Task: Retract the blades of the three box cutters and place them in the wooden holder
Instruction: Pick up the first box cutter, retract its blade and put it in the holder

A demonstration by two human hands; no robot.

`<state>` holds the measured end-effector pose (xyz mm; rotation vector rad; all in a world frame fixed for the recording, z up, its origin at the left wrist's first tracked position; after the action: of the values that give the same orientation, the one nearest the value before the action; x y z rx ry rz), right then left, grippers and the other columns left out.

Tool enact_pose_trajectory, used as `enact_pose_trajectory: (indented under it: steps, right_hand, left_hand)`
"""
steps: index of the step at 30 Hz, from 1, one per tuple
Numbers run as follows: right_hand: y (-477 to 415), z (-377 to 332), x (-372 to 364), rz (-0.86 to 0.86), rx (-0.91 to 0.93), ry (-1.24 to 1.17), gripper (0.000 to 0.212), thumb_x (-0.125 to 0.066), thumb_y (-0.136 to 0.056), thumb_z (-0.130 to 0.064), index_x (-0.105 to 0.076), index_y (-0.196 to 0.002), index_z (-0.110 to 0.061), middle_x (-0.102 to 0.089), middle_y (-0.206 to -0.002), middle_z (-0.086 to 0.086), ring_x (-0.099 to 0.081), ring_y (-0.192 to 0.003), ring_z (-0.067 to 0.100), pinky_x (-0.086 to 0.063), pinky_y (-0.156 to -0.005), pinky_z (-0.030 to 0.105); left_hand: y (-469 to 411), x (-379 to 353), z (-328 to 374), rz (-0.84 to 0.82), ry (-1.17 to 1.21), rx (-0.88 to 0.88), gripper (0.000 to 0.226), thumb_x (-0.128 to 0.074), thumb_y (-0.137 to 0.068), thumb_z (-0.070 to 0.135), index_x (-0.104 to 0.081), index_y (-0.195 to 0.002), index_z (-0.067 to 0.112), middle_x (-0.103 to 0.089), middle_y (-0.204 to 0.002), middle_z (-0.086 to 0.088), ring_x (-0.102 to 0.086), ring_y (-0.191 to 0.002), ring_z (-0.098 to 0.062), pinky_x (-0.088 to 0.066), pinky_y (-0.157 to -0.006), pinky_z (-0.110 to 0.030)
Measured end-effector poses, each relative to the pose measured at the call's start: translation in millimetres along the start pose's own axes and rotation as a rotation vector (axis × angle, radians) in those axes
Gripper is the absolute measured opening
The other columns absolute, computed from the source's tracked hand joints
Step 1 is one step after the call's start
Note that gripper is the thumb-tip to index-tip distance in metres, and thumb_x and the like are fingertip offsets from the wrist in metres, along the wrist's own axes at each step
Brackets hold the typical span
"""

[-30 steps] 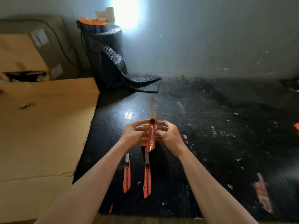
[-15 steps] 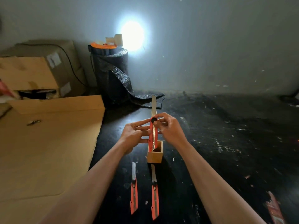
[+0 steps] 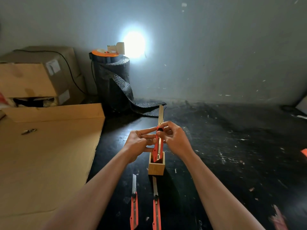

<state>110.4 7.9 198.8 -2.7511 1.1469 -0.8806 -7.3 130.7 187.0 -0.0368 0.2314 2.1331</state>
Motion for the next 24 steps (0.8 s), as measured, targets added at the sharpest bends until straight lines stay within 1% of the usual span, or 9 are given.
enact_pose_trajectory:
  steps: [2, 4, 6, 9, 13, 16, 19, 22, 24]
  right_hand:
    - [-1, -1, 0, -0.023, 0.017, 0.009, 0.02, -0.067, -0.097, -0.015, -0.067, -0.116, -0.02, -0.071, -0.108, -0.003, -0.068, -0.099, 0.012, -0.058, -0.084, 0.025]
    - [-1, -3, 0, -0.025, 0.009, -0.007, 0.024, -0.067, -0.097, -0.015, -0.065, -0.119, -0.023, -0.069, -0.108, -0.006, -0.067, -0.098, 0.01, -0.059, -0.084, 0.026]
    - [-2, -5, 0, -0.015, -0.009, -0.029, 0.023, -0.069, -0.096, -0.016, -0.062, -0.115, -0.026, -0.067, -0.105, -0.009, -0.067, -0.096, 0.01, -0.06, -0.084, 0.028]
    - [-3, -5, 1, -0.05, -0.002, -0.016, 0.017, -0.07, -0.095, -0.014, -0.066, -0.109, -0.022, -0.07, -0.105, -0.007, -0.07, -0.098, 0.014, -0.062, -0.084, 0.032]
    - [3, -1, -2, -0.099, -0.021, -0.035, 0.017, -0.071, -0.094, -0.013, -0.069, -0.11, -0.016, -0.072, -0.108, -0.001, -0.071, -0.098, 0.019, -0.064, -0.083, 0.034]
    - [9, 4, -8, -0.14, -0.036, -0.007, 0.018, -0.073, -0.093, -0.012, -0.068, -0.108, -0.02, -0.07, -0.109, -0.004, -0.07, -0.101, 0.02, -0.063, -0.087, 0.035]
    - [13, 6, -10, -0.131, -0.031, 0.026, 0.024, -0.073, -0.093, -0.013, -0.065, -0.113, -0.023, -0.068, -0.11, -0.008, -0.069, -0.103, 0.018, -0.061, -0.091, 0.036]
    - [15, 6, -10, -0.116, -0.037, 0.058, 0.03, -0.072, -0.093, -0.013, -0.064, -0.121, -0.022, -0.071, -0.119, -0.002, -0.069, -0.108, 0.018, -0.06, -0.094, 0.039]
    - [15, 6, -9, -0.093, -0.042, 0.073, 0.026, -0.073, -0.093, -0.015, -0.064, -0.115, -0.023, -0.07, -0.114, -0.006, -0.068, -0.105, 0.014, -0.059, -0.092, 0.033]
  left_hand:
    - [-3, 1, 2, 0.003, 0.004, -0.006, 0.047, -0.062, -0.09, -0.018, -0.072, -0.125, 0.01, -0.081, -0.103, -0.017, -0.08, -0.09, -0.029, -0.066, -0.071, -0.045]
    - [-5, 1, 5, -0.004, 0.01, -0.013, 0.047, -0.062, -0.09, -0.018, -0.071, -0.126, 0.011, -0.081, -0.104, -0.016, -0.08, -0.09, -0.029, -0.066, -0.072, -0.045]
    - [-6, 1, 9, -0.016, 0.016, -0.021, 0.047, -0.062, -0.091, -0.018, -0.071, -0.126, 0.013, -0.081, -0.106, -0.016, -0.081, -0.09, -0.03, -0.066, -0.071, -0.043]
    - [-9, 2, 16, -0.014, 0.057, -0.028, 0.047, -0.061, -0.091, -0.018, -0.071, -0.125, 0.014, -0.081, -0.107, -0.014, -0.081, -0.091, -0.03, -0.066, -0.069, -0.041]
    - [-13, 5, 26, 0.016, 0.092, -0.023, 0.045, -0.063, -0.092, -0.016, -0.072, -0.121, 0.017, -0.084, -0.094, -0.005, -0.082, -0.084, -0.023, -0.066, -0.064, -0.038]
    - [-16, 6, 32, 0.054, 0.057, -0.03, 0.044, -0.065, -0.091, -0.015, -0.071, -0.125, 0.012, -0.083, -0.083, 0.002, -0.081, -0.075, -0.018, -0.065, -0.058, -0.034]
    - [-18, 6, 32, 0.059, 0.009, -0.048, 0.045, -0.066, -0.091, -0.014, -0.07, -0.128, 0.011, -0.083, -0.083, 0.004, -0.081, -0.075, -0.017, -0.063, -0.057, -0.031]
    - [-19, 4, 29, 0.062, -0.003, -0.062, 0.044, -0.067, -0.092, -0.011, -0.07, -0.129, 0.013, -0.083, -0.086, 0.006, -0.082, -0.079, -0.017, -0.063, -0.059, -0.031]
    - [-20, 3, 28, 0.062, 0.0, -0.061, 0.044, -0.066, -0.092, -0.012, -0.07, -0.128, 0.014, -0.083, -0.086, 0.006, -0.082, -0.078, -0.016, -0.063, -0.058, -0.03]
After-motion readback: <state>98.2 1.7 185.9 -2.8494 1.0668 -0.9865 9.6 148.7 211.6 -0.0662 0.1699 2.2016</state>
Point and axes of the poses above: each hand's wrist, its own y-axis away from the middle knuckle, its own x-axis out of the back of the hand, z = x × y, the point moved 1 cm from there along -y, towards the middle knuckle
